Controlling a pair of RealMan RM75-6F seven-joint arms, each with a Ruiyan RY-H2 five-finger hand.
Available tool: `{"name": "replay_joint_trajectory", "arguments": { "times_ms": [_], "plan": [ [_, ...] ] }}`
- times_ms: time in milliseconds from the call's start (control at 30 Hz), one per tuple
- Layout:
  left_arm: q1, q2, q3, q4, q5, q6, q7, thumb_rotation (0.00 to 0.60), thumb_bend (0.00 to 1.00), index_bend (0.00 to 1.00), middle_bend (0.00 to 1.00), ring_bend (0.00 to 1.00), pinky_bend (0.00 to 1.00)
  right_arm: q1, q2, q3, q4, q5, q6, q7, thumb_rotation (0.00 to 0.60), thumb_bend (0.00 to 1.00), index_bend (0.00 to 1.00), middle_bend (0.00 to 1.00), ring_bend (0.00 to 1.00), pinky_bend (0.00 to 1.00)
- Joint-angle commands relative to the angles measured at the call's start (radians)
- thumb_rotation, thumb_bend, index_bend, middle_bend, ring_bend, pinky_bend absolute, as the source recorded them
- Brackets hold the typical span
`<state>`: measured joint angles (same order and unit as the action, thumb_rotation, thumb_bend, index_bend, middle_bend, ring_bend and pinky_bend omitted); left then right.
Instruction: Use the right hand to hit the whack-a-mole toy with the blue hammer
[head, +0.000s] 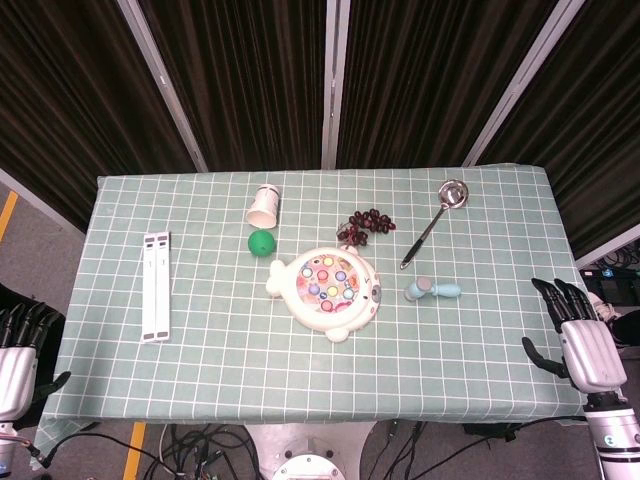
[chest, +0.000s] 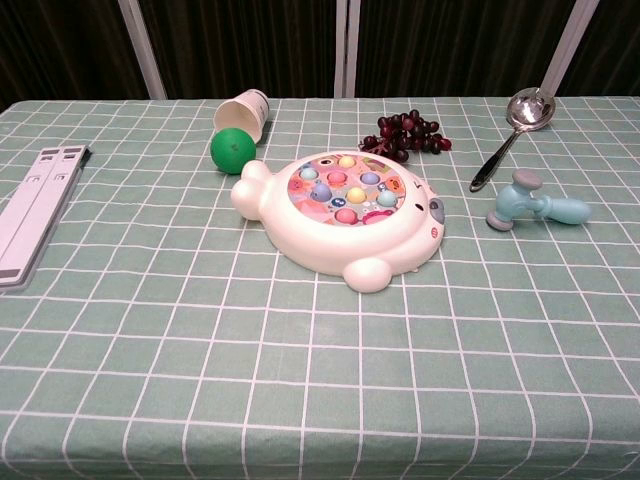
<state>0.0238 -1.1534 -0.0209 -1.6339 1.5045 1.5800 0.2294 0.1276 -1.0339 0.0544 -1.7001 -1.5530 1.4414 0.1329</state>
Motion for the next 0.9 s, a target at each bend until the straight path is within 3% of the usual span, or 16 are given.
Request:
{"name": "replay_joint_trajectory", "arguments": {
  "times_ms": [33, 400, 600, 900],
  "plan": [
    [-0.002, 0.000, 0.000, 0.000, 0.000, -0.003, 0.001, 0.600, 0.00, 0.17, 0.09, 0.00, 0.00, 0.001, -0.001, -0.001, -0.001, 0.002, -0.003, -0.002, 0.600, 0.26, 0.00, 0.12, 0.00, 0.00],
    [-0.007, -0.002, -0.003, 0.000, -0.003, -0.008, -0.002, 0.600, 0.00, 0.17, 0.09, 0.00, 0.00, 0.042, 0.009, 0.013, -0.034, 0.030, -0.072, -0.041, 0.600, 0.23, 0.00, 0.11, 0.00, 0.00],
    [-0.015, -0.007, -0.003, 0.005, -0.004, -0.022, -0.005, 0.600, 0.00, 0.17, 0.09, 0.00, 0.00, 0.159, -0.018, 0.072, -0.054, 0.186, -0.272, -0.119, 0.600, 0.05, 0.00, 0.13, 0.00, 0.02],
    [-0.020, -0.018, -0.004, 0.029, -0.023, -0.042, -0.025, 0.600, 0.00, 0.17, 0.09, 0.00, 0.00, 0.350, -0.170, 0.146, 0.099, 0.374, -0.513, -0.198, 0.600, 0.09, 0.13, 0.20, 0.02, 0.07]
  ]
}}
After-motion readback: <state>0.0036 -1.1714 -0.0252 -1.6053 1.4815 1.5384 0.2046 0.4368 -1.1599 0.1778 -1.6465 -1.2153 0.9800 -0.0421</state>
